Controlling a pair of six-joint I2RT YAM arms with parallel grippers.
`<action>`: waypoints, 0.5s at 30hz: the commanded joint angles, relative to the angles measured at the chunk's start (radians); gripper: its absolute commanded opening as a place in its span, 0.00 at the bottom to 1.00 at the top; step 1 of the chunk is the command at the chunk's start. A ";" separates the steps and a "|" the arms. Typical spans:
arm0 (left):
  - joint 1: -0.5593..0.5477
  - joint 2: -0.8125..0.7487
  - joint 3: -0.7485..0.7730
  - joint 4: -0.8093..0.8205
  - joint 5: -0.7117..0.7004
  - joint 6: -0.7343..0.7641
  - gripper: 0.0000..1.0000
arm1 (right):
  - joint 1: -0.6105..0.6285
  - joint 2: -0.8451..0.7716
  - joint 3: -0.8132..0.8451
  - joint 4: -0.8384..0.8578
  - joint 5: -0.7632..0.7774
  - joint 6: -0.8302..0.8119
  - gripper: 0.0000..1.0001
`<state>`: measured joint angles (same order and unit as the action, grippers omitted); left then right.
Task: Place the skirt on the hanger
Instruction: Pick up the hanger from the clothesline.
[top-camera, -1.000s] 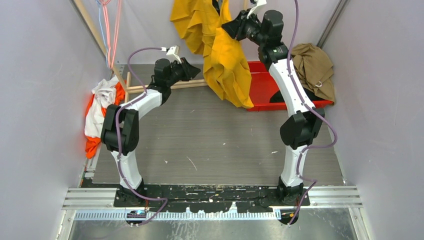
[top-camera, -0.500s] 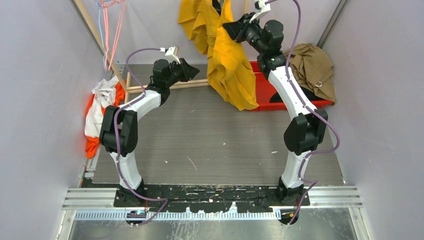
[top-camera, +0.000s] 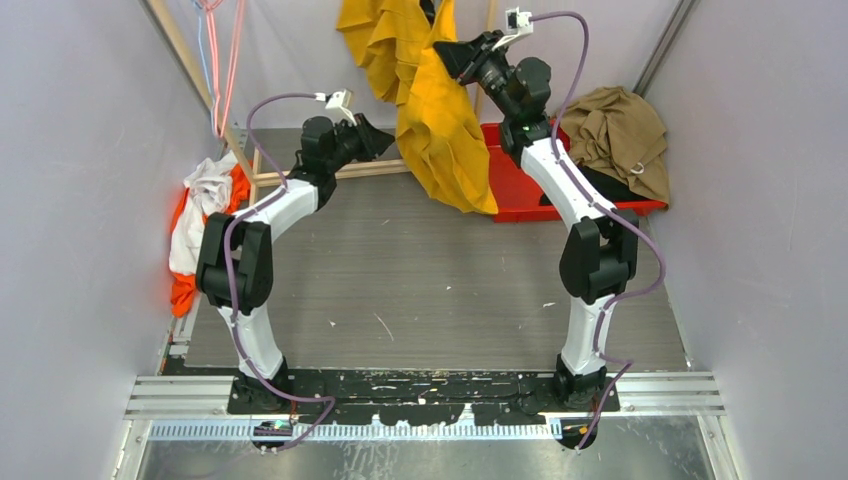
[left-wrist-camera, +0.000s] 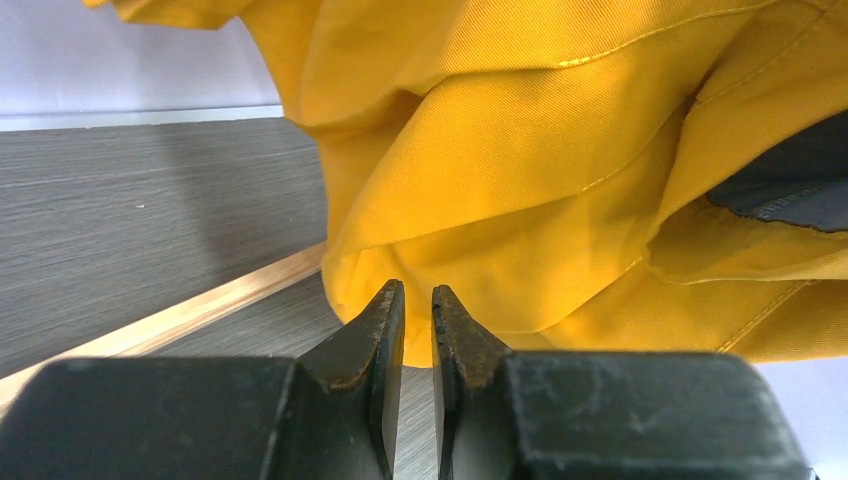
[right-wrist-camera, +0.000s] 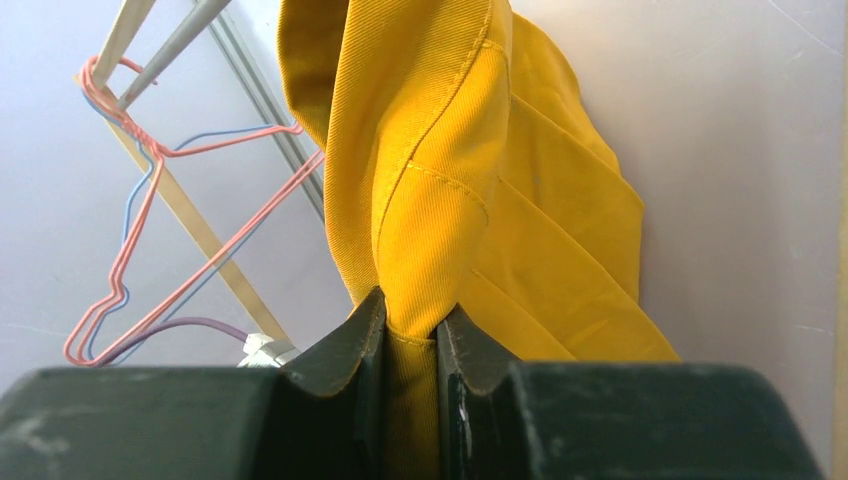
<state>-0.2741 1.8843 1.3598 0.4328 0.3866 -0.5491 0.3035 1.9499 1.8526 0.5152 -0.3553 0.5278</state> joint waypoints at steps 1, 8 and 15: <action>0.012 -0.068 0.005 0.034 0.017 0.026 0.17 | 0.010 -0.062 0.015 0.369 0.095 0.033 0.01; 0.012 -0.066 -0.003 0.037 0.020 0.023 0.16 | 0.013 -0.112 -0.044 0.411 0.093 0.046 0.01; 0.012 -0.073 -0.020 0.046 0.020 0.018 0.16 | 0.021 -0.216 -0.189 0.453 0.080 0.043 0.01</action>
<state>-0.2680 1.8782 1.3457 0.4301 0.3901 -0.5419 0.3183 1.9079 1.6894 0.7162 -0.3176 0.5659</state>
